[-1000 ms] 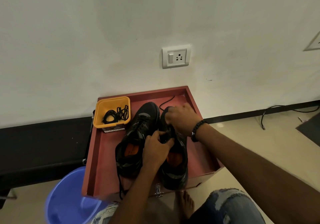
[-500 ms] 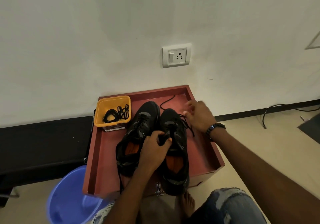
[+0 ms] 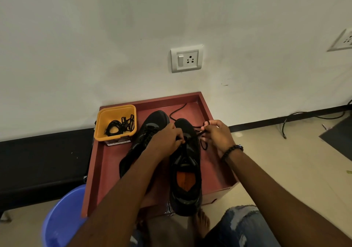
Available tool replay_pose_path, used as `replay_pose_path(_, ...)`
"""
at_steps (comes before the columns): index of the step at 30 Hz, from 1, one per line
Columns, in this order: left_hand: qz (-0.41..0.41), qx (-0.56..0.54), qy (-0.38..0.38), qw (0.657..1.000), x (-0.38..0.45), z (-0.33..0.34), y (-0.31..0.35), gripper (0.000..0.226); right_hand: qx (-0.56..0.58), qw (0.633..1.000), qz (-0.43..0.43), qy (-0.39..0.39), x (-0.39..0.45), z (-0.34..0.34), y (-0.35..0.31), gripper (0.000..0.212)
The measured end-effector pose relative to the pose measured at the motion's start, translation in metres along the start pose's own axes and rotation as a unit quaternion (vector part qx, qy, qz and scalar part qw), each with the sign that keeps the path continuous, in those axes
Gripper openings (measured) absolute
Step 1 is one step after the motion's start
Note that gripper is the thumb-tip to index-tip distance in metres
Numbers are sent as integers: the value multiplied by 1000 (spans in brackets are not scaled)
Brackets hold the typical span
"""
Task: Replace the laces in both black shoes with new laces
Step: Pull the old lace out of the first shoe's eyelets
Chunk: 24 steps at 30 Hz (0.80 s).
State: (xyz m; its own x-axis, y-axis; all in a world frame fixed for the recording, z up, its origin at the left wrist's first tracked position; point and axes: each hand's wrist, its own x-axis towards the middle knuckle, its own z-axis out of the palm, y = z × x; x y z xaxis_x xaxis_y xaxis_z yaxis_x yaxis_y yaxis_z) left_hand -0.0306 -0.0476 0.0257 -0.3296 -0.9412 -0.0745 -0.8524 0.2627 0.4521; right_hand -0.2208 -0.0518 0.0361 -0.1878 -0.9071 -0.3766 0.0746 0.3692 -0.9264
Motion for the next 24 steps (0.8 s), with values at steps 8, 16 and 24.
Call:
replay_pose_path(8, 2, 6, 14, 1000, -6, -2, -4, 11, -409, 912, -22, -22, 0, -18, 9, 6)
replay_pose_path(16, -31, -50, -42, 997, 6, -3, -2, 11, -430, 882, -84, -176, -38, 17, 20, 52)
replay_pose_path(24, -224, -517, -36, 825, 0, -11, 4, 19, -404, 897, -67, -168, -37, 11, 12, 57)
